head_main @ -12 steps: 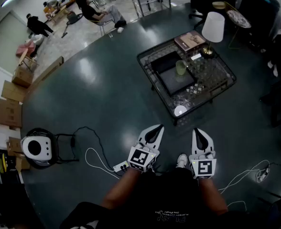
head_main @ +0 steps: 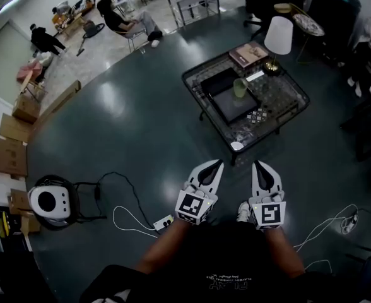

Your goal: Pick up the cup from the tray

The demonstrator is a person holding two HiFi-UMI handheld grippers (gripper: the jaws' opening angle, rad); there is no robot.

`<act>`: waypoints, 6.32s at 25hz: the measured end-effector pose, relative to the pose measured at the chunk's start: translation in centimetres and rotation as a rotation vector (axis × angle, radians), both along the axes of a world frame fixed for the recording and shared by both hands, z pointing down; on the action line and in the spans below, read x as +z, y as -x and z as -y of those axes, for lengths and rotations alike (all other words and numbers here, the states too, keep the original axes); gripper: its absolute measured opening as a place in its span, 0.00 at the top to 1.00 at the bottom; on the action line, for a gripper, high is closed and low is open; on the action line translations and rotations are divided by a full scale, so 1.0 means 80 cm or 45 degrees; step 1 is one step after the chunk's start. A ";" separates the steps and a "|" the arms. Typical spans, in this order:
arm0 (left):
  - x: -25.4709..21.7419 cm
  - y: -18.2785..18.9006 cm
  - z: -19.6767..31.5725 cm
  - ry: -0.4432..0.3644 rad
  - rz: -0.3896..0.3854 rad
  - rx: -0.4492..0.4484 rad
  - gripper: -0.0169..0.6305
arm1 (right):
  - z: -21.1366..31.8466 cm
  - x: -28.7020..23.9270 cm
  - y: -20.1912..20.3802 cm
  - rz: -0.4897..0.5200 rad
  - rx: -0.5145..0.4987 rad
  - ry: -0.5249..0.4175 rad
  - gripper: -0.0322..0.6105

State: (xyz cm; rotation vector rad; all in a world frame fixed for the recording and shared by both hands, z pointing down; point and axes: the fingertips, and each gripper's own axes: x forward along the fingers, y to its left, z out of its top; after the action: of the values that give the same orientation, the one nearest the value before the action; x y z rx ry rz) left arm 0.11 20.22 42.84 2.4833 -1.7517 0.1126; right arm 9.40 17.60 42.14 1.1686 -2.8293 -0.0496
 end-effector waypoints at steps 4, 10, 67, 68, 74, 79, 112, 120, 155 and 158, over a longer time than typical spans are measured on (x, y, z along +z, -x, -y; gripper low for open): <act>0.001 -0.007 -0.004 0.009 -0.005 0.030 0.96 | -0.005 -0.004 -0.003 -0.025 0.029 0.014 0.94; 0.009 -0.002 -0.015 0.025 -0.002 0.069 0.96 | -0.019 -0.003 0.005 0.023 0.042 0.008 0.94; 0.055 0.039 0.248 0.166 0.163 0.110 0.96 | 0.237 0.033 0.050 -0.023 0.013 0.087 0.94; 0.056 0.039 0.253 0.167 0.163 0.104 0.96 | 0.241 0.034 0.050 -0.023 0.003 0.081 0.94; 0.059 0.044 0.275 0.172 0.150 0.088 0.96 | 0.259 0.041 0.055 -0.023 0.002 0.114 0.94; 0.072 0.054 0.301 0.190 0.162 0.111 0.96 | 0.282 0.053 0.067 -0.056 0.029 0.137 0.94; 0.208 0.097 0.466 0.385 0.265 0.556 0.96 | 0.412 0.155 0.150 -0.166 0.373 0.388 0.94; 0.235 0.091 0.479 0.421 0.257 0.499 0.96 | 0.425 0.175 0.142 -0.148 0.327 0.429 0.94; 0.362 0.042 0.592 0.606 0.388 0.386 0.38 | 0.438 0.214 0.089 -0.080 0.323 0.531 0.94; 0.361 0.040 0.594 0.593 0.386 0.400 0.38 | 0.436 0.215 0.086 -0.084 0.323 0.540 0.94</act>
State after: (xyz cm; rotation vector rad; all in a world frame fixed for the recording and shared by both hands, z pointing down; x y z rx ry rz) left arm -3.09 -27.33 71.69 2.4410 -1.2090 0.8537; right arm 2.50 -17.31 59.32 1.3688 -2.4379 0.4907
